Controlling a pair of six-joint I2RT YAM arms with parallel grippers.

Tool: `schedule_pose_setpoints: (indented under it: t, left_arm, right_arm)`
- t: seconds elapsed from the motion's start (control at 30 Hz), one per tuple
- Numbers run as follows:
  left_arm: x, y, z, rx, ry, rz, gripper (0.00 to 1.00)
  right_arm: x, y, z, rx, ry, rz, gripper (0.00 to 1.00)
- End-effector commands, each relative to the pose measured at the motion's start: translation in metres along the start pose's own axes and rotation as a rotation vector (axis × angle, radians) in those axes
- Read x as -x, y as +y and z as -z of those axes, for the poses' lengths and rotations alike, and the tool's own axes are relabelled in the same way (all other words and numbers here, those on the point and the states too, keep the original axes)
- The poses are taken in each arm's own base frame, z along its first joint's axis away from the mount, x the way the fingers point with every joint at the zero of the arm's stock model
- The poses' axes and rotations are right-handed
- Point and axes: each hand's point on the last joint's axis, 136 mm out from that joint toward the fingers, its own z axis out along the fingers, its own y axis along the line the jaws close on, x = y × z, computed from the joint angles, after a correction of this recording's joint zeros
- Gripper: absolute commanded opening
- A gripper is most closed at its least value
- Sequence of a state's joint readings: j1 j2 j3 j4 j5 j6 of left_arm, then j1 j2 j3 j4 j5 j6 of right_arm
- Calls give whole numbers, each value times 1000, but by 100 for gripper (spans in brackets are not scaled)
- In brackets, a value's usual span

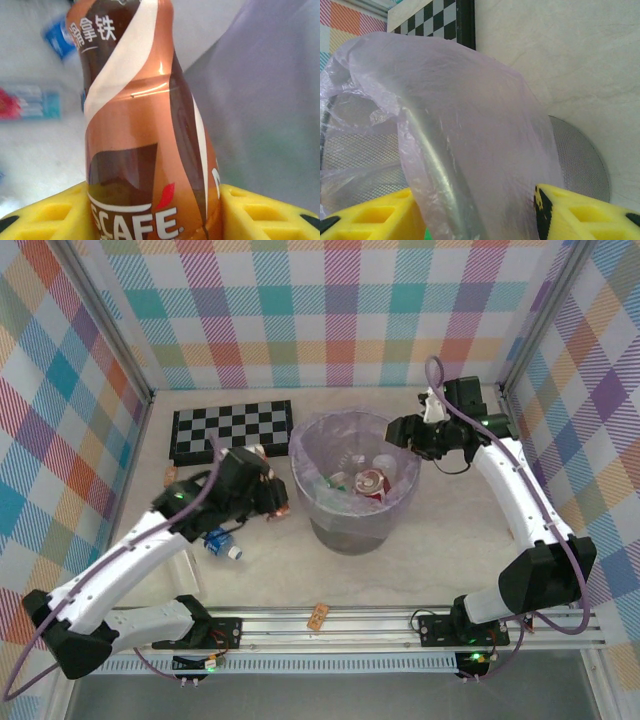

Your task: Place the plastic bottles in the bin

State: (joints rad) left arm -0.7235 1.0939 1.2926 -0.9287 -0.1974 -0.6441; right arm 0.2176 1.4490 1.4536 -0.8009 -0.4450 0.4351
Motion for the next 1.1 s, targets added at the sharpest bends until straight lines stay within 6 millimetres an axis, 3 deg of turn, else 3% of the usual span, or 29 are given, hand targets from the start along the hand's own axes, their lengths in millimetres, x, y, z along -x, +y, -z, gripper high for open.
schedule_pose_setpoints:
  t: [0.0, 0.1, 0.17, 0.33, 0.47, 0.6, 0.77, 1.07]
  left_arm:
    - [34, 16, 53, 78, -68, -190, 50]
    - [60, -21, 78, -51, -106, -243, 48]
    - [67, -51, 85, -177, -98, -262, 46]
    - [69, -122, 63, -432, 2, -256, 39]
    - [64, -157, 44, -496, 37, -280, 38]
    - [57, -173, 21, -521, 61, -248, 38]
    - [34, -171, -22, -458, 132, -226, 39]
    - [1, -162, -59, -407, 213, -214, 47]
  right_arm:
    - [-1, 17, 9, 36, -20, 18, 57]
    - [-3, 17, 6, 20, -22, 22, 57]
    - [-4, 18, 5, 17, -23, 18, 57]
    - [-5, 25, 4, 25, -35, 17, 57]
    - [-6, 22, 5, 8, -39, 18, 57]
    - [-6, 22, 5, 4, -37, 19, 57]
    - [-6, 20, 3, -2, -29, 26, 57]
    - [-7, 16, 0, -12, -21, 31, 57]
